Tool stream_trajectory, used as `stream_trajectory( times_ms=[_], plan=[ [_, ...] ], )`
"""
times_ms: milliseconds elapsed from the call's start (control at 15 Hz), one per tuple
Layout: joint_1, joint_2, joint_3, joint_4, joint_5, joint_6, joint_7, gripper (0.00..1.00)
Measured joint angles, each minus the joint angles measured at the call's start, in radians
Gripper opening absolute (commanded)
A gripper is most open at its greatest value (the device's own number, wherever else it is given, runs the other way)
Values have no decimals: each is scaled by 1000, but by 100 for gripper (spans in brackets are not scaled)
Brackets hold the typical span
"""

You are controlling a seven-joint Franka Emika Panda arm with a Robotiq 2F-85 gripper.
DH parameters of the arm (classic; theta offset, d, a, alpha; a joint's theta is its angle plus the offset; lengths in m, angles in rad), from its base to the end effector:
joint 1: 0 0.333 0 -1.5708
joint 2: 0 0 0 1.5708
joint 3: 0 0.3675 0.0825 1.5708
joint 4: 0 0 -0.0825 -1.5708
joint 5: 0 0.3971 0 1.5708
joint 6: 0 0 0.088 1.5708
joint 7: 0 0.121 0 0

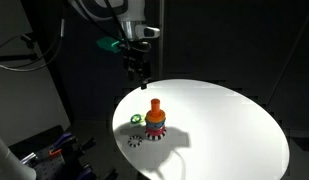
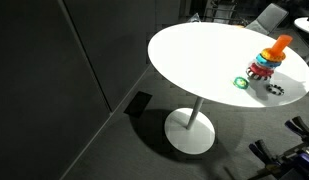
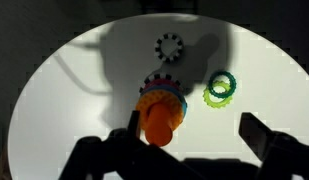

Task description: Pick up the orange ring and put it on the ring holder

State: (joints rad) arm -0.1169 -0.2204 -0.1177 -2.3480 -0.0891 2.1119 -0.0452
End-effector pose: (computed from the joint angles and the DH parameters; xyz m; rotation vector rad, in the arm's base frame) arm 0.4529 -0.1152 0.4468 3.0863 -0.2161 -0.0361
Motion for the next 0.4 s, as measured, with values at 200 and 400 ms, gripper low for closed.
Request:
stream_trajectory(
  times_ms=[200,400],
  plan=[
    [-10,-25,0,2,-24,-34,2,100],
    [-12,-30,0,2,-26,-37,2,100]
  ],
)
